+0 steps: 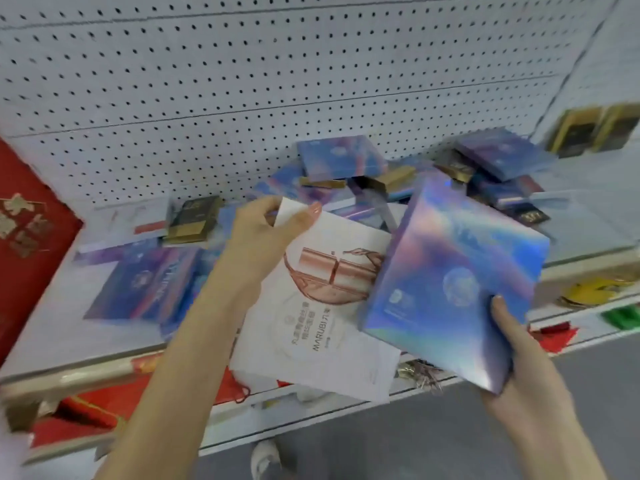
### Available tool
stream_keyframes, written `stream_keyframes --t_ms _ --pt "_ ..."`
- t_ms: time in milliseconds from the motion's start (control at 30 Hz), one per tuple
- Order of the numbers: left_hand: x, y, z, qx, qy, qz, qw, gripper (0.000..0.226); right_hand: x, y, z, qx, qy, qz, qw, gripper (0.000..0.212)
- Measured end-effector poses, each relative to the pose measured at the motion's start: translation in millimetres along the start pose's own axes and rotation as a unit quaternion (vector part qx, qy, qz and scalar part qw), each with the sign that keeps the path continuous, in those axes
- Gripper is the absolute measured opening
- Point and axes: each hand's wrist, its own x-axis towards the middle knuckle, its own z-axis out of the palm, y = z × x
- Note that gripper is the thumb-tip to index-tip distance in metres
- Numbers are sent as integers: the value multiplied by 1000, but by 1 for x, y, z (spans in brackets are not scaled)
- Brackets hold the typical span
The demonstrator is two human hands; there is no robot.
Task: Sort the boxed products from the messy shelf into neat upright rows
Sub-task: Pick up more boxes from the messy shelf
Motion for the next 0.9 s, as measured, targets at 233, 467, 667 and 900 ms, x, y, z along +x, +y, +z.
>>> stream_keyframes --t_ms 233,467,667,900 --pt "-49 4 163 28 -134 -31 990 32 -59 -51 -97 32 34 -28 999 32" --pt "-72 11 292 63 -243 -70 965 46 -86 -100 -172 68 146 -59 985 55" --pt "-82 4 404 52 -444 -38 894 22 -68 -161 -229 150 248 -119 950 54" --pt "-67 -26 540 -100 -475 -144 863 33 -21 -283 -302 156 321 -221 908 33"
